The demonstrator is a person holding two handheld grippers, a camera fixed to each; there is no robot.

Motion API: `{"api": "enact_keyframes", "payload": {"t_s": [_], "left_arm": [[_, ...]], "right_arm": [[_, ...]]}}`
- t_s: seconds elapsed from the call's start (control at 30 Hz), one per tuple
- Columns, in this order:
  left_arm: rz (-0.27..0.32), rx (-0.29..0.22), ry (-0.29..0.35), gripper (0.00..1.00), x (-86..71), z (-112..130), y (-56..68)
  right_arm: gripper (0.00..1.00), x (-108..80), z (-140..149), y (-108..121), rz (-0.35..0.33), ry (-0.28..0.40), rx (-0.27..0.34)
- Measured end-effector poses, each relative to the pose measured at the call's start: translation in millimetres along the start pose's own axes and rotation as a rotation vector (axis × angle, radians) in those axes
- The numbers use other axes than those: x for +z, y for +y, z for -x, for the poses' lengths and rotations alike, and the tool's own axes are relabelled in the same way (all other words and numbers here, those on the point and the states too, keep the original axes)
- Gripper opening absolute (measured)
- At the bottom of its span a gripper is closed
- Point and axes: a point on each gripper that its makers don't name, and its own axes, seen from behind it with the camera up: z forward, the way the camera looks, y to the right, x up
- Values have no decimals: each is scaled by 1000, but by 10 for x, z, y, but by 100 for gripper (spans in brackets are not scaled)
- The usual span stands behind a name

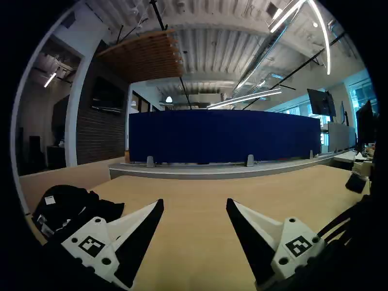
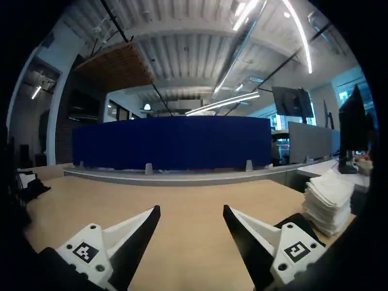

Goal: Fold towel

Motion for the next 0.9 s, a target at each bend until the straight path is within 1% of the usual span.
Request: {"api": "enact_keyframes", "payload": {"t_s": [0.1, 0.9], "left_arm": [[0, 0, 0, 96, -3, 1, -3], [0, 0, 0, 96, -7, -1, 1]], "right_arm": [[100, 2, 22, -25, -5, 0, -12], [100, 8, 27, -18, -6, 0, -13]]}}
